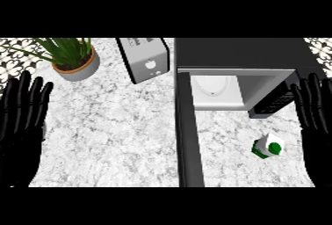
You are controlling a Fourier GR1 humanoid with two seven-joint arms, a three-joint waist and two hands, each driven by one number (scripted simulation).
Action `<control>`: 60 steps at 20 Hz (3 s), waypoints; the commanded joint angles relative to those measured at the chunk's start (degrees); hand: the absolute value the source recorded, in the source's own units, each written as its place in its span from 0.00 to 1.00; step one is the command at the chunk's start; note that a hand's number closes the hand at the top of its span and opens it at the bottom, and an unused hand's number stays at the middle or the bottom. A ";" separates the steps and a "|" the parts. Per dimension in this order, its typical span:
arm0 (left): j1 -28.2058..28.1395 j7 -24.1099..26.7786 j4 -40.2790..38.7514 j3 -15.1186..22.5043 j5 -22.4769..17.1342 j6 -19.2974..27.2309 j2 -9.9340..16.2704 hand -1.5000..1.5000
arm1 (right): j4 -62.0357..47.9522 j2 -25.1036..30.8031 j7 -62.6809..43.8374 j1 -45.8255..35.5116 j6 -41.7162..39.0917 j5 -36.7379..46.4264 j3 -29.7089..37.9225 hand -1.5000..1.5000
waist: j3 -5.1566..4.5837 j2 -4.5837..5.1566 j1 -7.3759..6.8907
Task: Pick up the milk, place it into the microwave and close the microwave
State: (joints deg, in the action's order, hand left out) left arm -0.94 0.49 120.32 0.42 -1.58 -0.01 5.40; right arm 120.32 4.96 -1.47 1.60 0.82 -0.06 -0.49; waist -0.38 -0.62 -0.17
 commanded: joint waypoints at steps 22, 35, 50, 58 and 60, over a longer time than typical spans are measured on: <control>-23.56 1.31 13.01 7.24 -3.37 -1.02 -3.59 0.00 | -1.77 -4.96 1.33 2.74 18.52 7.51 -11.71 0.00 | 0.37 0.56 -0.25; -29.83 7.76 11.01 6.73 -5.08 -5.04 -4.03 0.00 | -9.65 -4.10 8.90 8.20 16.51 0.70 -2.62 0.00 | 0.40 0.57 0.05; -35.09 10.68 13.32 2.54 -8.07 -9.65 -3.33 0.00 | -24.83 -3.25 24.25 15.55 10.70 -5.34 6.78 0.00 | 0.40 0.54 0.08; -36.60 13.22 10.96 1.88 -7.85 -12.34 -4.49 0.00 | -35.70 -2.73 32.23 12.85 6.46 -7.20 9.87 0.00 | 0.38 0.53 -0.10; -35.41 12.83 10.49 4.04 -5.82 -10.58 -5.32 0.00 | -35.93 -0.44 30.56 11.76 5.75 -7.27 11.25 0.00 | 0.38 0.55 -0.03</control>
State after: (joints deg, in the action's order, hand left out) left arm -36.70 10.84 133.81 3.23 -9.51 -10.79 1.24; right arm 85.53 3.32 28.38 12.80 8.14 -6.71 9.51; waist 0.03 -0.06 -0.26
